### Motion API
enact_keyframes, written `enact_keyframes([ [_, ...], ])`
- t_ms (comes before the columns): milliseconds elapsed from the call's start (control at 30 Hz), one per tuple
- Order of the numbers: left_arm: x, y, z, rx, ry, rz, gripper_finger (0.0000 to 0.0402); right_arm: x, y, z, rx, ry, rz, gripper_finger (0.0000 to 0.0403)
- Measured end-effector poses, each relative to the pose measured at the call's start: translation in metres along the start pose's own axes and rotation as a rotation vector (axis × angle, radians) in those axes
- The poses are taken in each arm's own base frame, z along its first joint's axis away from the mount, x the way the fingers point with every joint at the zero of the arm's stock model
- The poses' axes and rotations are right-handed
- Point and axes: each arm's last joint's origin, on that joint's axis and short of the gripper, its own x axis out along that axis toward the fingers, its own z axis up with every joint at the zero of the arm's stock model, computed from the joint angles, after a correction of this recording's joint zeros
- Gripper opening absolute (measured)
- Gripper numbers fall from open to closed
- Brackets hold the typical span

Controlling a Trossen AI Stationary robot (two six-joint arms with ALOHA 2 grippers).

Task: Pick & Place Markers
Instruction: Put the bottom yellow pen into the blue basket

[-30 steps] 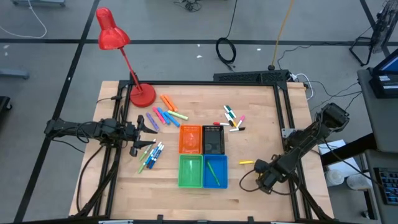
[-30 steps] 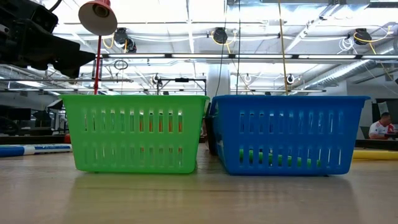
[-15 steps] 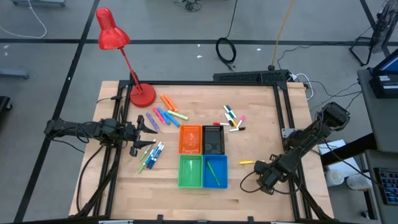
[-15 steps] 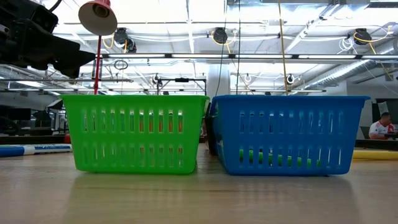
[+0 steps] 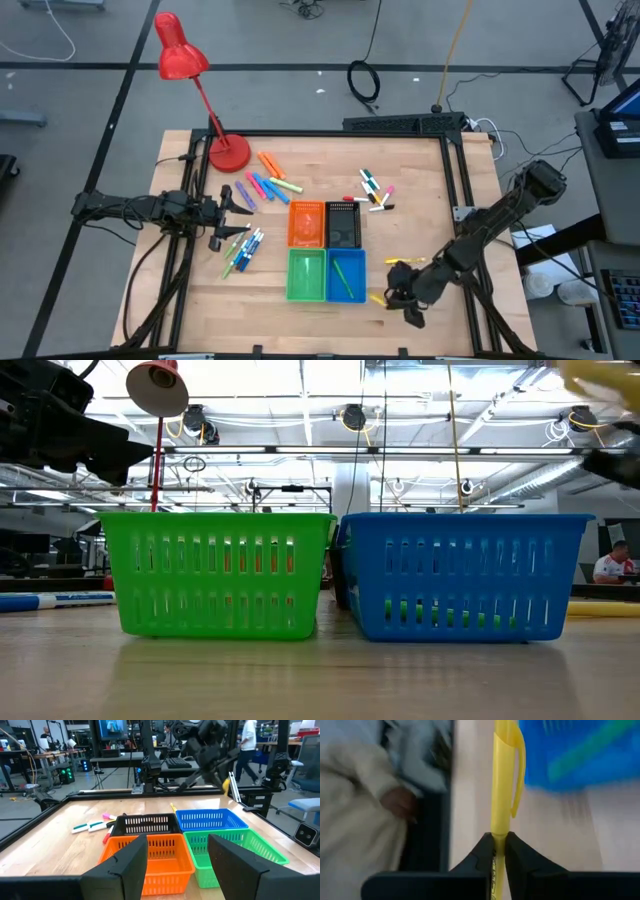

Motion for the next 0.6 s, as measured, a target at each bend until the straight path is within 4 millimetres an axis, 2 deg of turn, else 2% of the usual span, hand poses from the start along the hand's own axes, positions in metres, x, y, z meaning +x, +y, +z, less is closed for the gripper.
enact_keyframes([
  [200, 0.0, 0.0, 0.0, 0.0, 0.0, 0.0, 0.0212, 0.001, -0.001, 0.031, -0.025, -0.202, 0.086, 0.0016],
  [400, 0.0, 0.0, 0.0, 0.0, 0.0, 0.0, 0.0212, 0.007, -0.004, 0.054, -0.087, -0.299, -0.004, 0.0016],
  [600, 0.0, 0.0, 0.0, 0.0, 0.0, 0.0, 0.0212, 0.027, -0.02, 0.055, -0.094, -0.327, -0.128, 0.002],
])
